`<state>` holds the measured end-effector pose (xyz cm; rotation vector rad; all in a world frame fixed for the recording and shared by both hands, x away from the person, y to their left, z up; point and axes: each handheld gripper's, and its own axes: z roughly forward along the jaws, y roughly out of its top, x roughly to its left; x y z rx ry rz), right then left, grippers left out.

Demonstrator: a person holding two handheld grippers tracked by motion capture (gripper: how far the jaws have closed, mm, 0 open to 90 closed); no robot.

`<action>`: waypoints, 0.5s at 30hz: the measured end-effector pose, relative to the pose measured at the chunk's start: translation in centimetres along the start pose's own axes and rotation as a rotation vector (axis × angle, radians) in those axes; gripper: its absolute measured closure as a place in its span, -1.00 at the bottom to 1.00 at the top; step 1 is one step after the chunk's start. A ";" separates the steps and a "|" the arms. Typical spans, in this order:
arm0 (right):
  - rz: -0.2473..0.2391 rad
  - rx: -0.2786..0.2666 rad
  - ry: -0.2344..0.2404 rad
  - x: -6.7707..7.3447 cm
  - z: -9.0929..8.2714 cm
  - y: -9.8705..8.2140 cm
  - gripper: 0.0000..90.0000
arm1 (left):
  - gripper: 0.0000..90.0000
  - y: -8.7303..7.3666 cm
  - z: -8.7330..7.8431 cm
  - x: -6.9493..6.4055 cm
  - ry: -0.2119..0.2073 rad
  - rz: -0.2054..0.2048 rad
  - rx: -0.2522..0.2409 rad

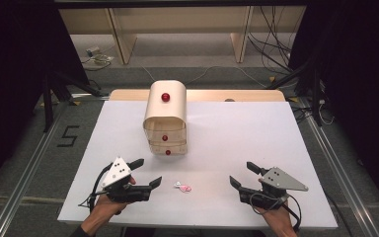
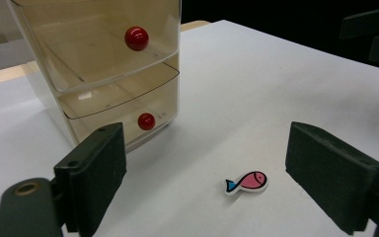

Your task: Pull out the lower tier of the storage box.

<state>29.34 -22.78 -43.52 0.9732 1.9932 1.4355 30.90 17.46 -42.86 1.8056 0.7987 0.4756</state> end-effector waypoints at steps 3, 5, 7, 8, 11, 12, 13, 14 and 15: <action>-0.004 0.002 0.002 0.0 0.0 0.0 -0.41 | -0.66 0.0 0.0 0.0 0.000 0.002 0.000; -0.001 0.002 0.003 0.0 0.1 0.0 -0.41 | -0.66 0.0 0.0 0.0 0.001 0.003 0.000; -0.003 0.006 0.006 0.0 0.1 0.0 -0.41 | -0.66 0.0 0.0 0.0 0.002 0.004 0.001; -0.004 0.007 0.004 0.0 0.1 -0.1 -0.41 | -0.66 0.0 0.0 0.0 0.002 0.004 0.001; -0.005 0.012 0.004 0.1 0.2 -0.1 -0.40 | -0.66 0.0 0.1 -0.1 0.002 0.006 0.003; -0.007 0.014 0.003 0.1 0.2 -0.1 -0.40 | -0.66 0.0 0.1 -0.1 0.003 0.008 0.004; -0.009 0.015 0.004 0.1 0.2 -0.1 -0.40 | -0.65 0.0 0.1 -0.1 0.004 0.006 0.003; -0.010 0.016 0.004 0.1 0.2 -0.1 -0.40 | -0.65 0.0 0.1 -0.1 0.005 0.006 0.004; -0.010 0.018 0.004 0.1 0.3 -0.1 -0.40 | -0.65 0.0 0.1 -0.1 0.007 0.008 0.004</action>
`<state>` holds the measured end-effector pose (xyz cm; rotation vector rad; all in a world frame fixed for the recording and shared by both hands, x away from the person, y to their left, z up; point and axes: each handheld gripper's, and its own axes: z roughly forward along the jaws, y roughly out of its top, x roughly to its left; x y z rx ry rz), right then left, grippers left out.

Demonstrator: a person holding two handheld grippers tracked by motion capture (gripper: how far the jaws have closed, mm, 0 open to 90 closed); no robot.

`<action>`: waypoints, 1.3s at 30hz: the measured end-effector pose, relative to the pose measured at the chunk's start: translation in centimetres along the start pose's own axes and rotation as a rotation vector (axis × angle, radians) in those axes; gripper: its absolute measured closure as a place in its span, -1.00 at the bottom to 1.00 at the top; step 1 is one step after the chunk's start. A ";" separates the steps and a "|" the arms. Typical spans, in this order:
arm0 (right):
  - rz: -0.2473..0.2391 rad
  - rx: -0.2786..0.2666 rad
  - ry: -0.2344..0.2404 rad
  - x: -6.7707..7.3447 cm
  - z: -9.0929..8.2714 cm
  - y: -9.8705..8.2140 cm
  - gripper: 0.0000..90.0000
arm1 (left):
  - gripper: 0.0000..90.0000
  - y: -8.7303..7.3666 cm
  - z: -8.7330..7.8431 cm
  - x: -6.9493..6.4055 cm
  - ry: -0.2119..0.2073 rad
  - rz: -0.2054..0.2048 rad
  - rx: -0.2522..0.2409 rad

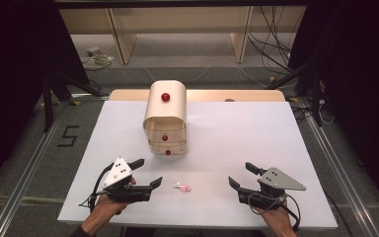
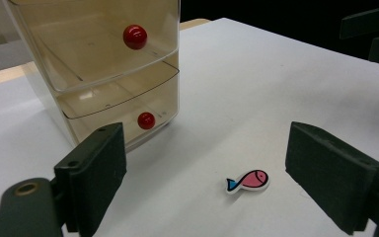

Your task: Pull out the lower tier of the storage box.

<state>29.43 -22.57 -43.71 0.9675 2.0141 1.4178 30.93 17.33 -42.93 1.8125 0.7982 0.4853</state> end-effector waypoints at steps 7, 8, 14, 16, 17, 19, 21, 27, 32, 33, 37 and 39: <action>0.001 0.006 0.004 0.1 0.1 0.0 -0.40 | -0.65 0.0 0.1 -0.1 0.005 0.005 0.006; 0.004 0.008 0.004 0.1 0.1 0.0 -0.40 | -0.65 0.0 0.1 -0.1 0.006 0.006 0.008; 0.005 0.006 0.002 0.2 0.1 -0.1 -0.40 | -0.65 0.0 0.3 0.0 0.020 0.007 0.010; 0.001 0.005 0.004 0.1 0.1 -0.1 -0.40 | -0.65 0.0 0.4 0.0 0.024 0.006 0.013; 0.003 0.008 0.000 0.2 0.2 -0.1 -0.40 | -0.65 0.0 0.5 0.0 0.027 0.003 0.016; -0.004 0.008 0.001 0.2 0.3 -0.1 -0.40 | -0.65 -0.1 0.7 -0.1 0.029 0.003 0.017; -0.001 0.006 0.006 0.2 0.4 -0.2 -0.40 | -0.65 -0.1 0.8 -0.1 0.031 0.007 0.016; -0.008 0.018 0.005 0.4 0.5 -0.2 -0.39 | -0.65 -0.1 1.1 -0.3 0.032 0.011 0.011; -0.008 0.010 0.005 0.2 0.5 -0.2 -0.39 | -0.64 0.0 1.4 -0.6 0.030 0.022 -0.010; -0.009 0.010 0.005 0.3 0.5 -0.2 -0.39 | -0.64 0.0 1.5 -0.7 0.027 0.026 -0.009; -0.011 0.015 0.004 0.3 0.5 -0.3 -0.39 | -0.64 0.0 1.6 -0.8 0.026 0.029 -0.024; -0.013 0.013 0.005 0.3 0.6 -0.3 -0.38 | -0.64 0.0 1.7 -0.9 0.027 0.029 -0.028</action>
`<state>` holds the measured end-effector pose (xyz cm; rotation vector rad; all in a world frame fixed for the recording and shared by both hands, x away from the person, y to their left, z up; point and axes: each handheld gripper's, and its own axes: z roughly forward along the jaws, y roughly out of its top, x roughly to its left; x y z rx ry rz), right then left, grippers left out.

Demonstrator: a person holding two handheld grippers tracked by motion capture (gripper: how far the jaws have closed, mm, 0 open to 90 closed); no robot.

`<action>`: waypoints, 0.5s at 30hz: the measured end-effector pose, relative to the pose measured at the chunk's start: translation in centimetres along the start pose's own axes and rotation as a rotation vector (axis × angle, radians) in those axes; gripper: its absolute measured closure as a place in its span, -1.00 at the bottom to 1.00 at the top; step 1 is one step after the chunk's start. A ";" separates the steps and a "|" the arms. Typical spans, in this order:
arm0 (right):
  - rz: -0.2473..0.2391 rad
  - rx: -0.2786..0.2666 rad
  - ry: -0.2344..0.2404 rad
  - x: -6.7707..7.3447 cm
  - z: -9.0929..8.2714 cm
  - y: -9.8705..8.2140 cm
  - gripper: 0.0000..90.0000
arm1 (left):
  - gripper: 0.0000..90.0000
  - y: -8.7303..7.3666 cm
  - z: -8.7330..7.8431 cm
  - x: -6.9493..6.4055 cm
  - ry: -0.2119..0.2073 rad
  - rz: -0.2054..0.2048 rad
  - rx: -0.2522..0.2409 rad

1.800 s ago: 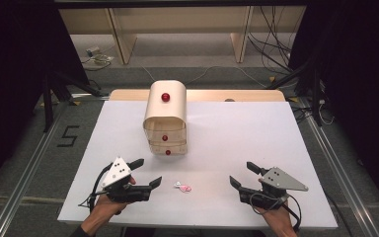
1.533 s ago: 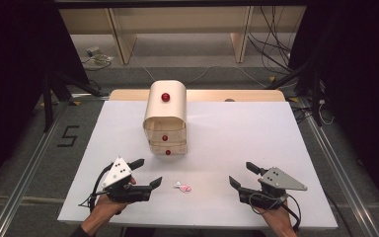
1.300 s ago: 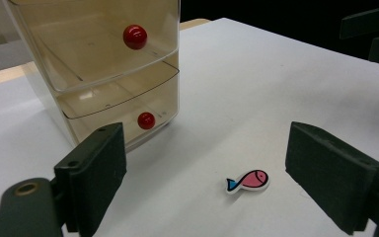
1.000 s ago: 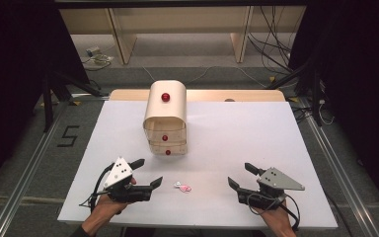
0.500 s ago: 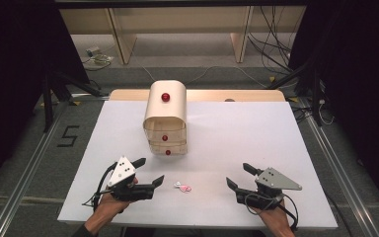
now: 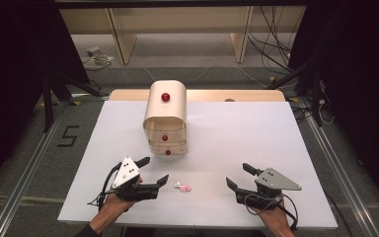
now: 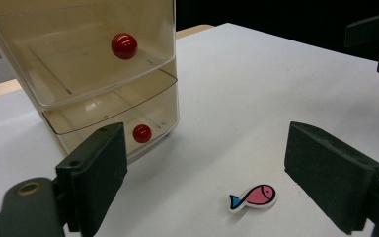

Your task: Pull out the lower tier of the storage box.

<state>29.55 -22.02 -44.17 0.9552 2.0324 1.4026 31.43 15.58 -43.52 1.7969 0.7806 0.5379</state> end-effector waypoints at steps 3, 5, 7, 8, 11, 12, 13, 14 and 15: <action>-0.001 0.001 -0.001 0.0 0.0 0.0 -0.38 | -0.64 0.0 0.2 -0.1 0.004 -0.005 0.001; -0.002 0.000 -0.004 0.0 0.0 0.0 -0.38 | -0.64 0.0 0.3 -0.1 0.008 0.001 0.003; -0.002 0.000 -0.005 0.0 0.0 0.0 -0.38 | -0.63 0.0 0.5 -0.2 0.015 0.001 0.000; -0.002 -0.002 -0.006 0.0 0.0 0.0 -0.38 | -0.63 0.0 0.6 -0.2 0.017 0.000 -0.002; -0.001 -0.004 -0.009 0.0 0.0 0.0 -0.38 | -0.62 0.0 1.0 -0.3 0.025 0.000 -0.003; -0.001 -0.005 -0.009 0.0 0.0 0.0 -0.38 | -0.62 0.0 1.1 -0.3 0.027 0.003 0.000; -0.002 -0.006 -0.009 0.0 0.0 0.0 -0.38 | -0.62 0.0 1.3 -0.3 0.029 0.003 0.000; -0.002 -0.005 -0.009 0.1 0.0 0.0 -0.37 | -0.62 0.0 1.4 -0.4 0.031 -0.001 -0.001; -0.002 -0.007 -0.009 0.1 0.0 0.0 -0.38 | -0.62 0.0 1.6 -0.4 0.034 0.006 0.004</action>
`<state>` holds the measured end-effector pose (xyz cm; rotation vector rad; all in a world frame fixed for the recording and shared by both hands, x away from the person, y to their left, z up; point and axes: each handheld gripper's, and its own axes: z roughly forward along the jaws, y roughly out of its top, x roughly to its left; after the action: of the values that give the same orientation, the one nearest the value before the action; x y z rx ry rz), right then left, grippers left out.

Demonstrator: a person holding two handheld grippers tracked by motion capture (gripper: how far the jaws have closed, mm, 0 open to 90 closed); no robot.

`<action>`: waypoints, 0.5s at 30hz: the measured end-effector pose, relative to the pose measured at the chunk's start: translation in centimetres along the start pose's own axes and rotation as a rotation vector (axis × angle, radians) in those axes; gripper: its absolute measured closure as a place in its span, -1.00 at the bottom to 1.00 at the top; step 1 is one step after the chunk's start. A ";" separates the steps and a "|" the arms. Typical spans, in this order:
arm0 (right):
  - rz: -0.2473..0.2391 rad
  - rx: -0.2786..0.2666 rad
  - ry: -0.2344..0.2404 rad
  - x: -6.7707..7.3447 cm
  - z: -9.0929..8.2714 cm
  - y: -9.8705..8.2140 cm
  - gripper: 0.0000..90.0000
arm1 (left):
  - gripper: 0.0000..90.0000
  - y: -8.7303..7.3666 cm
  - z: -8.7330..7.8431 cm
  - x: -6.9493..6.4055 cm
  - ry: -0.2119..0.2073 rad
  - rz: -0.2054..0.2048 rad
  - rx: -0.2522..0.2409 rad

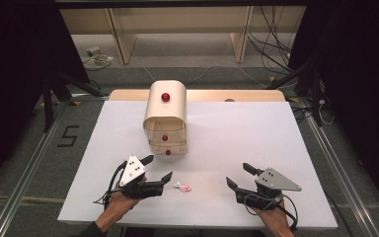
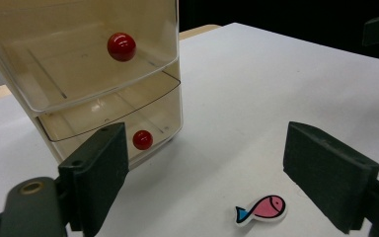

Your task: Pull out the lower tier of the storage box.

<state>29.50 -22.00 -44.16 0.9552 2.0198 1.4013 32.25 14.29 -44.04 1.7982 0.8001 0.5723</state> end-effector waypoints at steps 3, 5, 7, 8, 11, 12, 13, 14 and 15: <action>0.002 -0.003 0.000 0.0 0.0 0.0 -0.37 | -0.62 0.0 0.4 0.0 0.010 -0.001 0.000; 0.002 -0.002 0.001 0.0 0.0 0.0 -0.37 | -0.62 0.0 0.5 0.0 0.015 -0.005 0.002; 0.000 -0.002 0.001 0.0 0.0 0.0 -0.37 | -0.62 0.0 0.7 0.0 0.022 -0.004 0.000; 0.000 -0.001 0.001 0.0 0.0 0.0 -0.37 | -0.62 0.0 0.8 0.0 0.024 -0.005 0.001; 0.000 -0.001 0.001 0.0 0.0 0.0 -0.37 | -0.62 0.0 0.9 -0.1 0.027 -0.009 0.003; 0.000 -0.002 0.001 0.0 0.0 0.0 -0.37 | -0.62 0.0 1.0 -0.1 0.028 -0.007 0.005; -0.001 -0.002 0.001 0.0 0.0 0.0 -0.37 | -0.62 0.0 1.1 -0.1 0.030 -0.006 0.006; 0.000 -0.001 0.000 0.0 0.0 0.0 -0.37 | -0.62 0.0 1.1 -0.1 0.032 -0.006 0.008; -0.001 -0.002 0.001 0.0 0.0 0.0 -0.37 | -0.62 0.0 1.2 -0.1 0.032 -0.004 0.009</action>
<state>29.50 -22.00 -44.16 0.9530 2.0189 1.4029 33.00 13.48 -44.43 1.7995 0.8288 0.5973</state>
